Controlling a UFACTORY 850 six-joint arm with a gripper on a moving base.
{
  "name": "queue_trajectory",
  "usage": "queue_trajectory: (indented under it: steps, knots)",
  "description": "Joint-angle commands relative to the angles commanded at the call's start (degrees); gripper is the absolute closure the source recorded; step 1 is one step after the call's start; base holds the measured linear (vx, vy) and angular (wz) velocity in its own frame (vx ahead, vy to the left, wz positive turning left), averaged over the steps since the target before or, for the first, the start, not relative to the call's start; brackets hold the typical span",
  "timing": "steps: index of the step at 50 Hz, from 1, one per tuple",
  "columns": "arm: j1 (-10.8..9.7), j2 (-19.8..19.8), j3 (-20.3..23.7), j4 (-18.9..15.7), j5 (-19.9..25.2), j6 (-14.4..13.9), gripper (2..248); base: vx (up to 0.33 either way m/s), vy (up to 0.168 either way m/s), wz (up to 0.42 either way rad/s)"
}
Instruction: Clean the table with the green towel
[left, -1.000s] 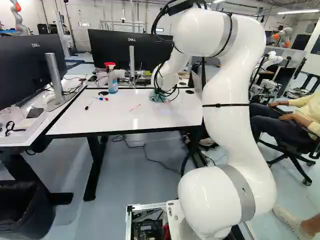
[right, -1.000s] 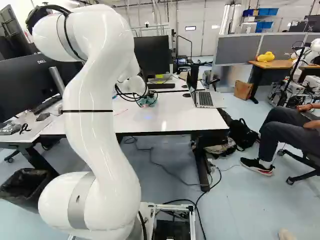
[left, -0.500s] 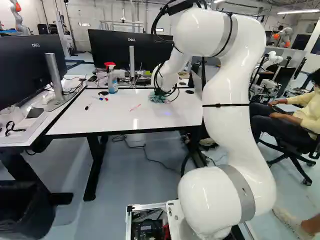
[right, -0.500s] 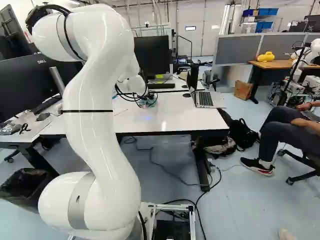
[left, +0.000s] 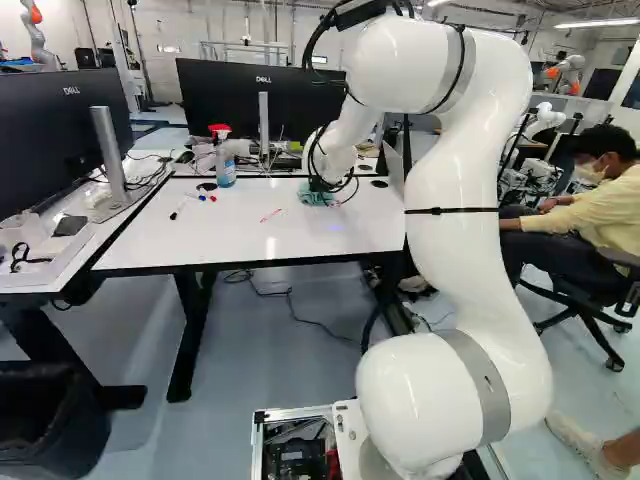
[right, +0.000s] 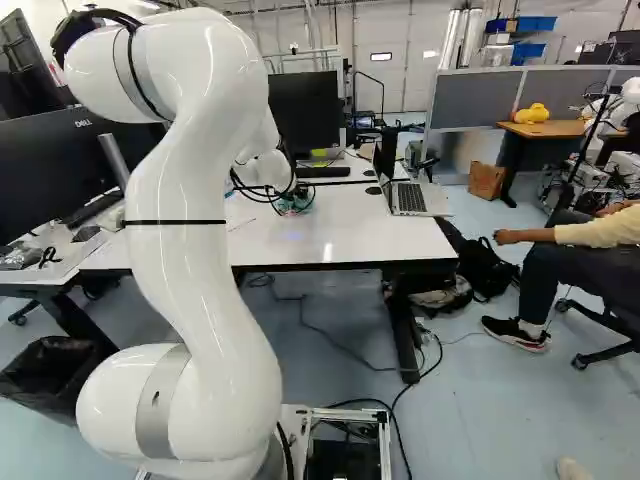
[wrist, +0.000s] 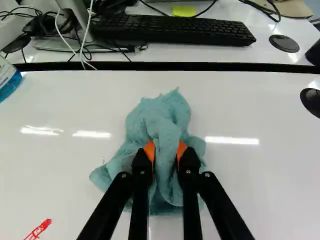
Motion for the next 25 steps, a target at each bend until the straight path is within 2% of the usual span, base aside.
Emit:
queue_trajectory:
  steps: [25]
  knots:
    - [0.00,0.00,0.00,0.00,0.26,0.00,185,0.000,0.000,0.000]
